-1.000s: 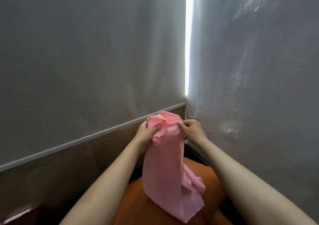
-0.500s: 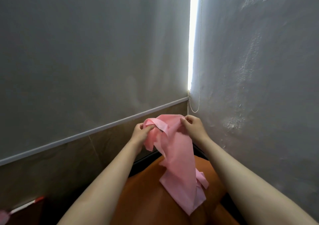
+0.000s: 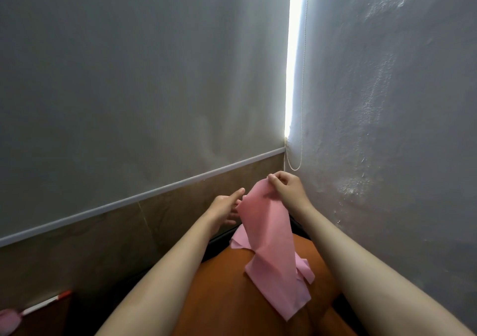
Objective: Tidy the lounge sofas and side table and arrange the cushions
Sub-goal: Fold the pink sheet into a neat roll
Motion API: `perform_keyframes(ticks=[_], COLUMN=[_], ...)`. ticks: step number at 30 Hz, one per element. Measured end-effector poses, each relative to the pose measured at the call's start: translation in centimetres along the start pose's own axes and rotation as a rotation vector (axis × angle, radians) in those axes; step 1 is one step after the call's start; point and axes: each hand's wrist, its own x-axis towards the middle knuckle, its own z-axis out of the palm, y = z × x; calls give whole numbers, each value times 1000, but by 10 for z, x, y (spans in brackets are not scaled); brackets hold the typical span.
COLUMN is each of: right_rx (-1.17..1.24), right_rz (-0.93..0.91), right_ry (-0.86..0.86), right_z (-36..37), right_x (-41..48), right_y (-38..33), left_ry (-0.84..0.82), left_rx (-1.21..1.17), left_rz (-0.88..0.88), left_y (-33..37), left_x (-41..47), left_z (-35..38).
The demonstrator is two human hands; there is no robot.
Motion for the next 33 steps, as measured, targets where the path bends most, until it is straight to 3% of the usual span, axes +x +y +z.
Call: perform_keyframes(ticks=[8,15,18,21,26,29,33], right_rx=[67,95,148,165,217,150,172], right_rz=[22,72,93,99,131,111,160], right_ry=[-94,39,26,44,-13,-47,-90], right_z=[-6,-27,-29,-27,-22,-20,-19], right_x=[-13,-10,-14,-13,-14,-18,-23], right_y=[-1,10,7,3,0,6,11], left_ry=[-38,193,219,187,2,4,11], left_rx=[-51,-176,-221,-300,-339,-241,-312], left_rz=[6,22,84,122,3,49,88], left_y=[-2,1,8,15,4,-3,-1], left_x=[0,8,7,4,0,-1,-3], left_z=[15,8,6,9,11,16,15])
